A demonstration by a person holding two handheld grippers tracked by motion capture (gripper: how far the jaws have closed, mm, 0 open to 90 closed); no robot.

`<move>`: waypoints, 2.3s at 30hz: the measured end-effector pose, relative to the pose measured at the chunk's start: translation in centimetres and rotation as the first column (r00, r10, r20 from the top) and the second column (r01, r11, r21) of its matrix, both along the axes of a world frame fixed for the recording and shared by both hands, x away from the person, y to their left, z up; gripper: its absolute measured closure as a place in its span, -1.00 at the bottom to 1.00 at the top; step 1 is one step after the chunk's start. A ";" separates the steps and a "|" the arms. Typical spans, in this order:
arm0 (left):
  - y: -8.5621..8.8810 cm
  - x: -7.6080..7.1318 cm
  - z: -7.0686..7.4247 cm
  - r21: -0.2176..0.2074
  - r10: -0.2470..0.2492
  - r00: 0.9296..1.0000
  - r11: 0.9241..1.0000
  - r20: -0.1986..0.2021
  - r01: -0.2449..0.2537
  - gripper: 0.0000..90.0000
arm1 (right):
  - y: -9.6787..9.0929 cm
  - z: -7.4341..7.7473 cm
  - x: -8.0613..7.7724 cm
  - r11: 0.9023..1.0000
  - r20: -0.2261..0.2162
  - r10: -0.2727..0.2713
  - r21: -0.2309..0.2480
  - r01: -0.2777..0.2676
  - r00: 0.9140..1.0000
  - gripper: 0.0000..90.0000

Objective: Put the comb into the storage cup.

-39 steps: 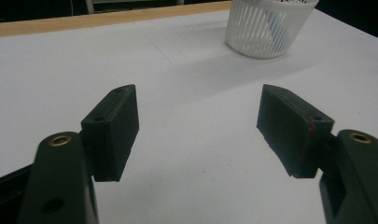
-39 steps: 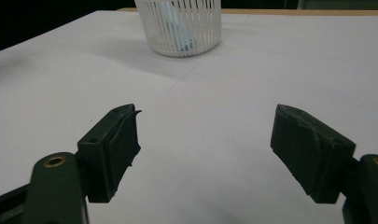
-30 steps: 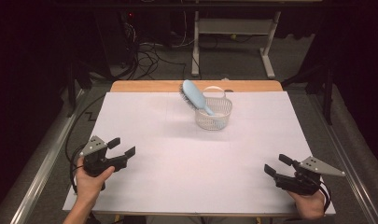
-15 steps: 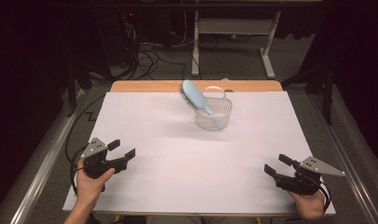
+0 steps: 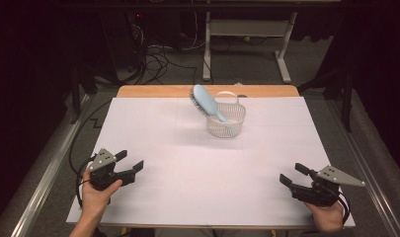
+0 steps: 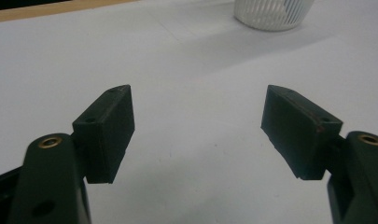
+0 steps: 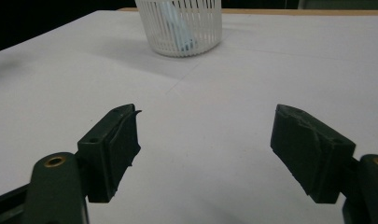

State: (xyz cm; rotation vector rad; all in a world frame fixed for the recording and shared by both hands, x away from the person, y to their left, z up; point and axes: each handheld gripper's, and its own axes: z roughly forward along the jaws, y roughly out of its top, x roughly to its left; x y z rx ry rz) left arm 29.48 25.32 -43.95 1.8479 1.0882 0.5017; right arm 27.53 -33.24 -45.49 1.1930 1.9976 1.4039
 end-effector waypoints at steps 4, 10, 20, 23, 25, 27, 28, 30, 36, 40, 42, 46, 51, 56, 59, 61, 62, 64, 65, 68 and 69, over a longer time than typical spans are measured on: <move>0.1 0.0 -0.1 0.004 0.010 1.000 1.000 -0.001 -0.010 -0.38 | 0.0 0.0 0.0 1.000 -0.001 0.000 0.000 0.000 1.000 -0.47; 0.2 -0.1 -0.3 0.004 0.019 1.000 1.000 0.012 -0.019 -0.38 | 0.0 0.0 0.0 1.000 0.000 0.000 0.000 0.000 1.000 -0.47; 0.3 -0.6 -0.8 -0.001 0.036 0.999 0.999 0.035 -0.036 -0.38 | 0.0 0.0 0.0 1.000 0.002 0.000 -0.001 0.000 1.000 -0.47; 0.3 -0.8 -1.0 -0.007 0.038 0.999 0.999 0.035 -0.037 -0.37 | 0.0 0.0 0.0 1.000 0.002 0.001 -0.001 -0.001 1.000 -0.47; 0.4 -0.8 -1.1 -0.011 0.041 0.998 0.999 0.039 -0.041 -0.38 | 0.0 0.0 0.0 1.000 0.002 0.001 -0.001 -0.001 1.000 -0.47; 0.4 -0.9 -1.2 -0.014 0.041 0.998 0.999 0.038 -0.040 -0.38 | 0.0 0.0 0.0 1.000 0.002 0.001 -0.001 -0.001 1.000 -0.47; 0.4 -0.9 -1.2 -0.014 0.041 0.998 0.999 0.040 -0.040 -0.38 | 0.0 0.0 0.0 1.000 0.003 0.000 -0.001 0.000 1.000 -0.47; 0.4 -1.0 -1.3 -0.013 0.040 0.998 0.999 0.043 -0.039 -0.37 | 0.0 0.0 0.0 1.000 0.003 0.000 -0.001 0.000 1.000 -0.47; 0.3 -1.2 -1.5 -0.020 0.046 0.998 0.999 0.048 -0.045 -0.37 | -0.1 0.0 0.0 1.000 0.003 0.000 0.001 0.000 1.000 -0.47; 0.4 -1.3 -1.6 -0.026 0.053 0.997 0.998 0.049 -0.052 -0.37 | 0.0 0.0 0.0 1.000 0.002 0.000 0.001 0.000 1.000 -0.47; 0.4 -1.3 -1.7 -0.026 0.056 0.997 0.998 0.050 -0.055 -0.37 | 0.0 0.0 0.0 1.000 0.003 0.000 0.002 0.000 1.000 -0.47; 0.4 -1.4 -1.9 -0.031 0.057 0.997 0.998 0.050 -0.055 -0.37 | 0.0 0.0 0.0 1.000 0.003 0.000 0.002 0.000 1.000 -0.47; 0.6 -1.6 -2.2 -0.037 0.066 0.996 0.997 0.052 -0.064 -0.37 | -0.1 0.0 0.0 1.000 0.005 -0.002 0.002 0.001 1.000 -0.47; 0.8 -1.9 -2.4 -0.049 0.082 0.995 0.996 0.063 -0.079 -0.37 | -0.1 0.0 0.0 1.000 0.003 -0.001 0.005 0.001 1.000 -0.47; 0.7 -2.1 -2.6 -0.058 0.091 0.993 0.995 0.070 -0.087 -0.37 | -0.1 0.0 -0.1 1.000 0.005 0.000 0.007 0.000 1.000 -0.47; 0.7 -2.2 -2.7 -0.056 0.088 0.994 0.995 0.066 -0.084 -0.37 | -0.1 0.0 -0.1 1.000 0.004 0.002 0.008 -0.002 1.000 -0.47; 0.7 -2.2 -2.7 -0.057 0.088 0.994 0.995 0.066 -0.084 -0.37 | -0.1 0.0 -0.1 1.000 0.005 0.003 0.008 -0.003 1.000 -0.47; 0.6 -2.3 -2.8 -0.055 0.087 0.994 0.995 0.066 -0.083 -0.37 | -0.1 0.0 -0.1 1.000 0.006 0.001 0.009 -0.001 1.000 -0.47; 0.6 -2.4 -2.8 -0.055 0.087 0.994 0.995 0.065 -0.084 -0.37 | -0.1 0.0 -0.1 1.000 0.006 0.002 0.010 -0.002 1.000 -0.47; 0.6 -2.5 -3.0 -0.057 0.089 0.994 0.995 0.066 -0.085 -0.37 | -0.1 0.0 -0.1 1.000 0.006 0.002 0.010 -0.002 1.000 -0.47; 0.5 -2.6 -3.0 -0.057 0.089 0.994 0.995 0.066 -0.085 -0.37 | -0.1 0.0 -0.1 1.000 0.006 0.002 0.010 -0.002 1.000 -0.47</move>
